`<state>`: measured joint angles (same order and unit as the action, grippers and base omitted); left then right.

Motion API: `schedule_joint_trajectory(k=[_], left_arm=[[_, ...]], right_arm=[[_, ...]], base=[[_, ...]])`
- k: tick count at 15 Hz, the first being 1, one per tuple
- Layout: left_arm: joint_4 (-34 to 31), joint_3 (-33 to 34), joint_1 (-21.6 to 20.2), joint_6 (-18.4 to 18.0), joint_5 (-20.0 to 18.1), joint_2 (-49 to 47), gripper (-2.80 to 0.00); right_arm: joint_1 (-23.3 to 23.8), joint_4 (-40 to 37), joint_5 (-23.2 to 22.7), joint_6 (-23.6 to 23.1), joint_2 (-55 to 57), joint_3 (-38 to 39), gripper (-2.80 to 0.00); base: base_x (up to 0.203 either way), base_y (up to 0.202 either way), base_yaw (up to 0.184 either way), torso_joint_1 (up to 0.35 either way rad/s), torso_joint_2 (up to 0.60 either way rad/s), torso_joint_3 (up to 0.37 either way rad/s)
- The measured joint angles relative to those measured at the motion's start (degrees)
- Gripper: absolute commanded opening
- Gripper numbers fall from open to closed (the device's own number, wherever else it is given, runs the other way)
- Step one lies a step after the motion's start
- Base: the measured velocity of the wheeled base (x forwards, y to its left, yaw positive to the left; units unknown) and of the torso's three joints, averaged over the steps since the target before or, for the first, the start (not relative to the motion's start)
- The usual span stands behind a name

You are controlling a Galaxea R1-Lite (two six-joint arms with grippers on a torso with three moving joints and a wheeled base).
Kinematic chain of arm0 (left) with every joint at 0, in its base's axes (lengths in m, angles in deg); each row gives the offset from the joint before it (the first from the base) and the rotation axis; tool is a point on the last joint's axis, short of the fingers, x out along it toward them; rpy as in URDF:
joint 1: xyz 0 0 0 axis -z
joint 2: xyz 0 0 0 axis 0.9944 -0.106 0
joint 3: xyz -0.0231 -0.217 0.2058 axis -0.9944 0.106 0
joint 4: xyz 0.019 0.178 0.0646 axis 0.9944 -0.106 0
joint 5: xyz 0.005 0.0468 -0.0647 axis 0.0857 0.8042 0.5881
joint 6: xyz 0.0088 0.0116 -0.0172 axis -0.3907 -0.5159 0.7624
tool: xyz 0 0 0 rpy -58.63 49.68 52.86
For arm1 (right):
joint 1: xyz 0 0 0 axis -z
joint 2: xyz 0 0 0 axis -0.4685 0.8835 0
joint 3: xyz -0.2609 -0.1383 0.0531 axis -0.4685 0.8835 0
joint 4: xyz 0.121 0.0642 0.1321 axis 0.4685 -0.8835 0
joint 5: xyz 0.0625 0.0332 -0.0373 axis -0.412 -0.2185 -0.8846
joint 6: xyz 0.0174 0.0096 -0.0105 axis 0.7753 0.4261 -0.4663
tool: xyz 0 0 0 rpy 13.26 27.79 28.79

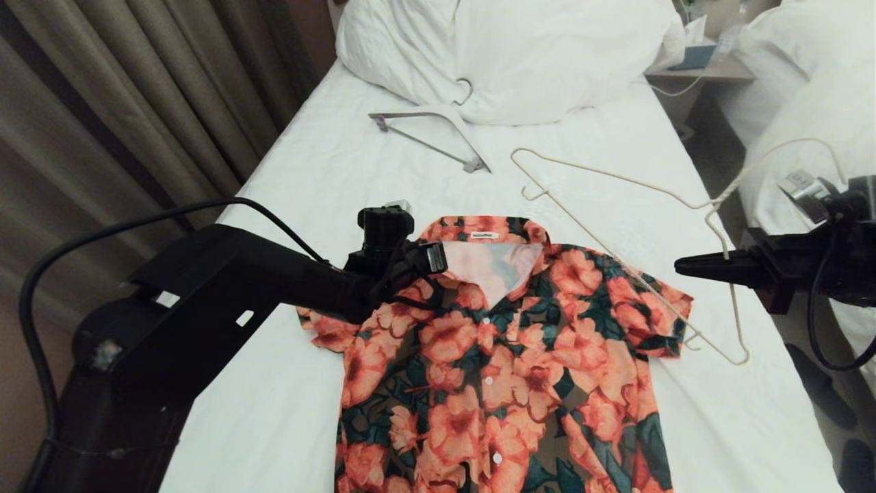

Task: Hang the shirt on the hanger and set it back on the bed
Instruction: Lift the shirt and hanger, then hook one side of the shirt onto the hanger

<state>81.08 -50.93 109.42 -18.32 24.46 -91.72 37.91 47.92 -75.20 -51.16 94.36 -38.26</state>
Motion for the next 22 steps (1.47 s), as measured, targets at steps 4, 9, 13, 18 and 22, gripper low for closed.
schedule_joint_trajectory(k=[4, 9, 13, 18, 22], left_arm=[[-0.96, 0.83, -0.65, 0.0, 0.0, 0.92, -2.8], [-10.01, 4.11, -0.7, -1.13, 2.33, 8.14, -2.8], [-13.59, 4.49, 0.66, -1.71, 3.89, 12.84, -2.8], [-14.45, 4.93, 3.95, -3.61, 7.01, 16.78, -2.8], [-14.4, 5.51, 8.26, -3.62, 9.03, 19.02, -2.8]], right_arm=[[-1.84, -0.39, 0.37, 0.05, 1.65, 0.3, -2.8], [-5.0, -0.09, 5.28, -0.04, 5.39, 1.37, -2.8], [-7.32, -0.2, 5.77, -0.07, 8.45, 0.85, -2.8], [-10.16, 0.16, 6.92, -0.12, 12.86, -0.31, -2.8], [-11.56, -0.17, 7.8, 0.02, 15.87, -3.38, -2.8]], base=[[0.0, 0.0, 0.0, 0.0, 0.0, 0.0], [0.0, 0.0, 0.0, 0.0, 0.0, 0.0], [0.0, 0.0, 0.0, 0.0, 0.0, 0.0], [0.0, 0.0, 0.0, 0.0, 0.0, 0.0], [0.0, 0.0, 0.0, 0.0, 0.0, 0.0]])
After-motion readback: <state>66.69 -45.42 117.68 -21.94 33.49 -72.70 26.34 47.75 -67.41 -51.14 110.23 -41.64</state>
